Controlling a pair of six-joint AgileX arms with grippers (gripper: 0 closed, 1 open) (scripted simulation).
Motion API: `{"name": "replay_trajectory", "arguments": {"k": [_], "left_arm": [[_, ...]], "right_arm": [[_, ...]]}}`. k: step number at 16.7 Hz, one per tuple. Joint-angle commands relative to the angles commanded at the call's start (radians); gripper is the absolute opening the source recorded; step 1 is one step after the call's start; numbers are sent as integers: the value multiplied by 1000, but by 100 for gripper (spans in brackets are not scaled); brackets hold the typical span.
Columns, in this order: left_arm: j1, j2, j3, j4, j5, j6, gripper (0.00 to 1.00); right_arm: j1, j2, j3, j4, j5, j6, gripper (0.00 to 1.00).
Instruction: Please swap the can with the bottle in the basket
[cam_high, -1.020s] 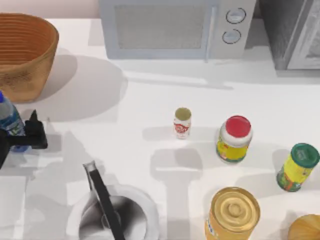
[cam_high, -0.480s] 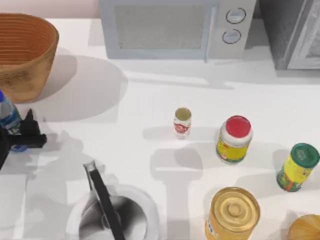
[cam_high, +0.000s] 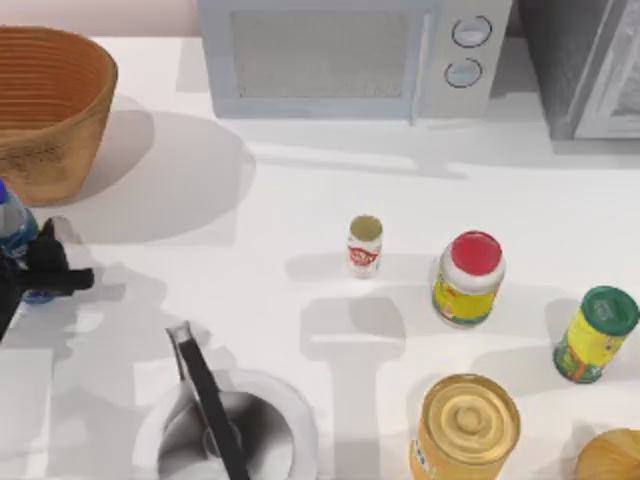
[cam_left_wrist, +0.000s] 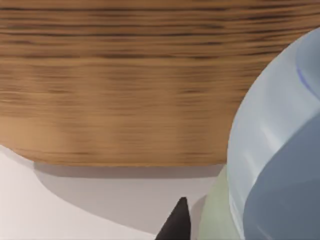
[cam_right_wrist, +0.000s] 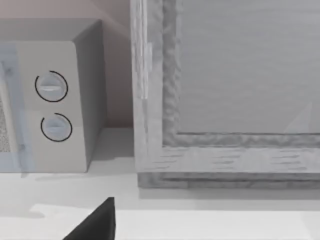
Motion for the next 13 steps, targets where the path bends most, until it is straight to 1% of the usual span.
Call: {"name": "replay_trajectory", "arguments": {"k": [1,10,13], "left_arm": [[0,0,0,0,0,0,0],[-1,-1,-1,-2,0,1,0],[-65,-35,12,-65,21,-1,0]], "right_arm": [[0,0,0,0,0,0,100],[0,0,0,0,0,0,100],[0,0,0,0,0,0,100]]}}
